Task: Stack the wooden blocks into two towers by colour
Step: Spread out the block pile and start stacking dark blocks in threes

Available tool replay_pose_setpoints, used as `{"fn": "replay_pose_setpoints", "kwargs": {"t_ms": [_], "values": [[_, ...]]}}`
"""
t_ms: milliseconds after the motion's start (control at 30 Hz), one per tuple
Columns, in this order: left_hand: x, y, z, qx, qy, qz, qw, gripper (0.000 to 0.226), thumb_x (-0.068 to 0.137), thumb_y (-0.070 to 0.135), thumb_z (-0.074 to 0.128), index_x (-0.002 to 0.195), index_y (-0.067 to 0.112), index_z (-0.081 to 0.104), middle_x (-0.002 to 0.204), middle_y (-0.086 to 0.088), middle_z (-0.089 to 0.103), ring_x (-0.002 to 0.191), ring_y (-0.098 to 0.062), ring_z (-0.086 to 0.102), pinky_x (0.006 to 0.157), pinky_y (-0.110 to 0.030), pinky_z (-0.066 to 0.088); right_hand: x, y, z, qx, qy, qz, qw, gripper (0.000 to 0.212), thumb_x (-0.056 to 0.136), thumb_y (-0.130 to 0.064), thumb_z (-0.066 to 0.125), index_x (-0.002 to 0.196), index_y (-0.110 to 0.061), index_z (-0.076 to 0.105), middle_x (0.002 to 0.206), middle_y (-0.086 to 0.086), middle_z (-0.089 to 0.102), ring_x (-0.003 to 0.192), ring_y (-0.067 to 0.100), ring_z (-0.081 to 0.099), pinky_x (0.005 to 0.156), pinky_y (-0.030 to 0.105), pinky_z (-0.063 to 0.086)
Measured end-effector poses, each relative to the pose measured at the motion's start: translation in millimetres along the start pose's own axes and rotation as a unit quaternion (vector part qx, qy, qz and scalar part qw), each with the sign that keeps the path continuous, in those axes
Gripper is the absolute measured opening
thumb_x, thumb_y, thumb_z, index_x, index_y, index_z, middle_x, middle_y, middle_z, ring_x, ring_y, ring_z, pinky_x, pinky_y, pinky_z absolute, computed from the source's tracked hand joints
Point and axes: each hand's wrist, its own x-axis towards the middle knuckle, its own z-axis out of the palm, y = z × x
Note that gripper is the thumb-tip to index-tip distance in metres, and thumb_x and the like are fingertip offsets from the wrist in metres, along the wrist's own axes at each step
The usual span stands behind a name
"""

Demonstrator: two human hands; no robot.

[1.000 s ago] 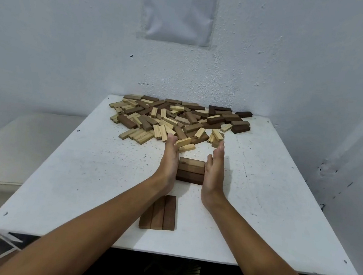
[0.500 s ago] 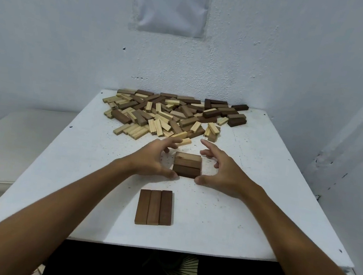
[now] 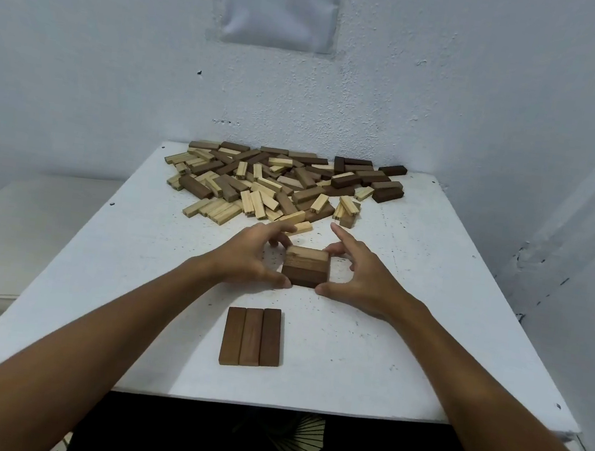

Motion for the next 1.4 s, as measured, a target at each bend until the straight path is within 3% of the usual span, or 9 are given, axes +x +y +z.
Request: {"fn": "replay_pose_setpoints", "kwargs": {"t_ms": [200,400,600,733,1000,1400], "values": [[-15.7,7.4,-10.1,-0.037,0.014,0.002,0.999,0.095,0.05,0.049,0.083,0.133,0.024,0.046,0.114,0.009,0.06,0.108,-0.009,0.053,0.071,-0.019,0.044,-8.4,-12.3,2.6,0.027,0.027,-0.035,0.999,0.099,0.069,-0.026,0.084,0.149,-0.036,0.025,0.122,-0.007,0.055,0.113,0.012,0.049,0.082,0.015,0.038],[-65.9,14.2,-24.3,-0.077,0.035,0.0,0.996,0.088,0.047,0.053,0.081,0.126,0.033,0.048,0.109,0.016,0.061,0.108,0.003,0.053,0.09,-0.024,0.049,-30.1,-37.8,15.0,0.048,0.007,-0.087,0.995,0.099,0.066,-0.033,0.082,0.148,-0.034,0.029,0.116,-0.012,0.056,0.11,0.002,0.051,0.08,0.011,0.041],[-118.2,15.9,-14.3,-0.108,0.054,-0.009,0.993,0.083,0.048,0.048,0.083,0.123,0.038,0.05,0.109,0.011,0.063,0.111,-0.001,0.055,0.101,-0.027,0.041,-57.8,-48.3,34.0,0.05,-0.022,-0.106,0.993,0.098,0.07,-0.021,0.086,0.148,-0.034,0.028,0.111,-0.021,0.053,0.104,-0.008,0.048,0.08,0.003,0.04],[-136.0,12.3,-4.7,-0.106,0.079,-0.02,0.991,0.081,0.049,0.048,0.083,0.122,0.038,0.05,0.109,0.014,0.064,0.111,-0.004,0.056,0.106,-0.032,0.041,-65.9,-48.6,45.4,0.056,-0.027,-0.111,0.992,0.098,0.068,-0.022,0.086,0.147,-0.036,0.029,0.113,-0.018,0.055,0.104,-0.005,0.049,0.082,0.007,0.038],[-145.1,5.9,3.5,-0.127,0.109,-0.02,0.986,0.081,0.051,0.045,0.085,0.123,0.037,0.05,0.108,0.016,0.064,0.109,-0.014,0.057,0.103,-0.043,0.043,-68.3,-47.9,52.8,0.056,-0.027,-0.114,0.992,0.097,0.064,-0.035,0.082,0.144,-0.045,0.027,0.116,-0.016,0.053,0.109,-0.004,0.047,0.083,0.006,0.034],[-145.5,3.0,7.0,-0.13,0.108,-0.023,0.985,0.081,0.051,0.046,0.085,0.124,0.037,0.05,0.113,0.011,0.064,0.111,-0.014,0.057,0.103,-0.04,0.044,-69.2,-46.9,54.1,0.045,-0.029,-0.114,0.992,0.098,0.069,-0.024,0.086,0.144,-0.045,0.027,0.116,-0.015,0.053,0.111,0.0,0.046,0.085,0.008,0.033]]}}
